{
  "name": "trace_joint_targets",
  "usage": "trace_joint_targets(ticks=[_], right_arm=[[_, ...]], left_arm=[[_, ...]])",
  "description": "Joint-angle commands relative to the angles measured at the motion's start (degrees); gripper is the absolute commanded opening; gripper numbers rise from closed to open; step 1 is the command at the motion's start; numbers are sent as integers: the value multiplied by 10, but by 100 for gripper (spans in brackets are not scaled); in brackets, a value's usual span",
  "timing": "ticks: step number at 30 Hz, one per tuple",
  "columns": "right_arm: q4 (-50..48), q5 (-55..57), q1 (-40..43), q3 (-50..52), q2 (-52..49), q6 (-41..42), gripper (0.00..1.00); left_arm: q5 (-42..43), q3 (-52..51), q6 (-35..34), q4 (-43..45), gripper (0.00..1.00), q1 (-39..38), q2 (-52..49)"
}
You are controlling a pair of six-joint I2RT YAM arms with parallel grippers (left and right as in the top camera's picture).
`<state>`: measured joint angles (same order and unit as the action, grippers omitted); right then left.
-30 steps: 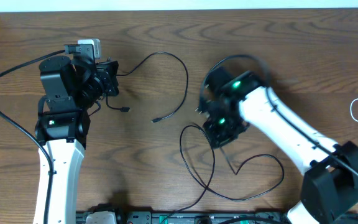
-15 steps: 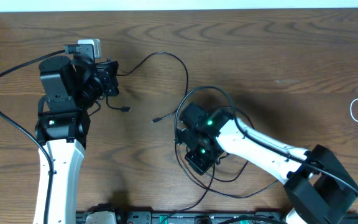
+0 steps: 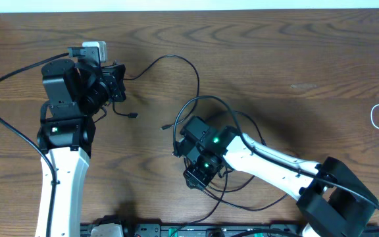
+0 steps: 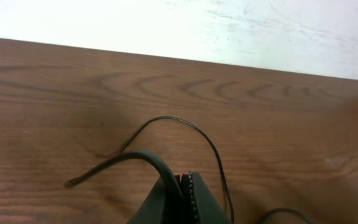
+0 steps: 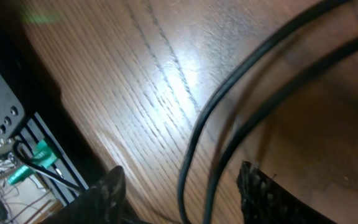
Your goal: Untangle cables
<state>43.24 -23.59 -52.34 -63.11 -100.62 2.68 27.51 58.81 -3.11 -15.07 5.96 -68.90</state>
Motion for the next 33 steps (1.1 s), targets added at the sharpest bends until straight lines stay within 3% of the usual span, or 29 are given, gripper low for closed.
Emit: trace_joint_targets(ticks=[1,25,27,33], right_arm=[[-4,-3,-13,4,2,1,58],[-116,21,-27,96,2,50,57],[-126,21,-27,103,2,53,52],[-164,21,-27,119,2,84,6]], left_arm=[[3,-1,5,1,8,2,0],[3,-1,5,1,8,2,0],[3,-1,5,1,8,2,0],[3,-1,5,1,8,2,0]])
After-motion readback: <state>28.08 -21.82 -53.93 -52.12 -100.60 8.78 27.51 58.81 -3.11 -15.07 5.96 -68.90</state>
